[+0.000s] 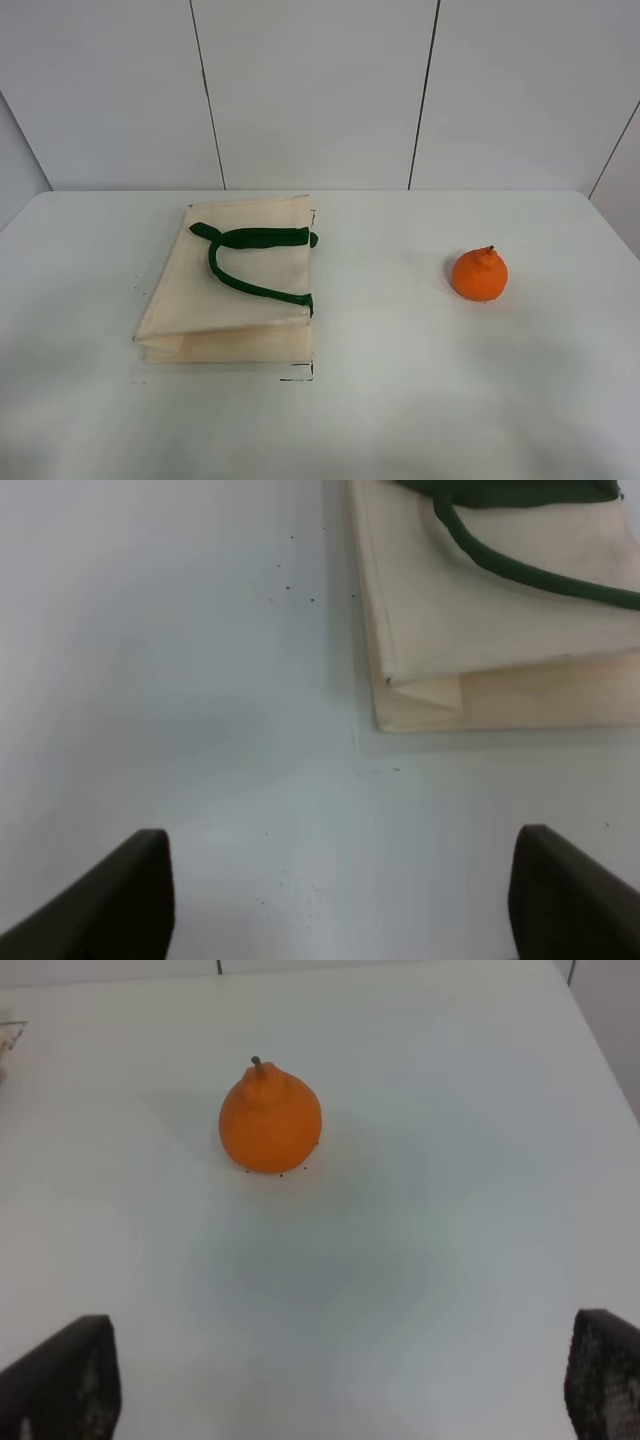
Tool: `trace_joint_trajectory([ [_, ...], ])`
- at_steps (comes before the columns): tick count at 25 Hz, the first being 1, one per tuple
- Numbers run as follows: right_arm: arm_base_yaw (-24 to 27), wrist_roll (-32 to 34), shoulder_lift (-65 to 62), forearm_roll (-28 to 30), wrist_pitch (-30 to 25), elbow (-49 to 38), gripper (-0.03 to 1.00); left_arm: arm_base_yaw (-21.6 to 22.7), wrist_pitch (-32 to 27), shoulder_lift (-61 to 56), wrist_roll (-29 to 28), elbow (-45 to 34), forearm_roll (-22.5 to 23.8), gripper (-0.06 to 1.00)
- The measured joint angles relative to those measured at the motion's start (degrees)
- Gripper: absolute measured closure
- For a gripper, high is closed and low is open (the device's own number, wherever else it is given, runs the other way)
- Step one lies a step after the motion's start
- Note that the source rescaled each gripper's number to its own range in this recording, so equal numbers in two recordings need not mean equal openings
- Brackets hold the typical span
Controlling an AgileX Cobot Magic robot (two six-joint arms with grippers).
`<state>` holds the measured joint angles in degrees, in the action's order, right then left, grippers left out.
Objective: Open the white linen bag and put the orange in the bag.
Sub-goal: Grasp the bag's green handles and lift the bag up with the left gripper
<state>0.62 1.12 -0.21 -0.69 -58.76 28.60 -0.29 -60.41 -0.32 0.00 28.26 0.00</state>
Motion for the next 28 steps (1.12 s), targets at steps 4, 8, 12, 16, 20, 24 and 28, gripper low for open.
trace_joint_trajectory([
  [4, 0.0, 0.0, 0.0, 0.0, 0.0, 0.0, -0.01, 0.0, 0.0, 0.0, 0.0, 0.0, 0.0, 0.04],
  [8, 0.0, 0.0, 0.0, 0.0, 0.0, 0.0, -0.01, 0.0, 0.2, 0.0, 0.0, 0.1, 0.0, 0.04],
  [12, 0.0, 0.0, 0.0, 0.0, 0.0, 0.0, -0.01, 0.0, -0.3, 0.8, 0.0, 0.4, 0.0, -0.02],
  [16, 0.0, 0.0, 0.0, 0.0, 0.0, 0.0, -0.01, 0.0, -1.1, 7.6, 0.0, 3.6, 0.0, -0.05],
  [20, 0.0, 0.0, 0.0, 0.0, 0.0, 0.0, -0.01, 0.0, -0.9, 20.8, 0.0, 9.5, 0.0, -0.05],
  [24, 0.0, 0.0, 0.0, 0.0, 0.0, 0.0, -0.01, 0.0, 0.7, 37.8, 0.0, 16.6, 0.0, -0.05],
  [28, 0.0, 0.0, 0.0, 0.0, 0.0, 0.0, -0.01, 0.0, 2.6, 56.2, 0.0, 24.9, 0.3, -0.05],
])
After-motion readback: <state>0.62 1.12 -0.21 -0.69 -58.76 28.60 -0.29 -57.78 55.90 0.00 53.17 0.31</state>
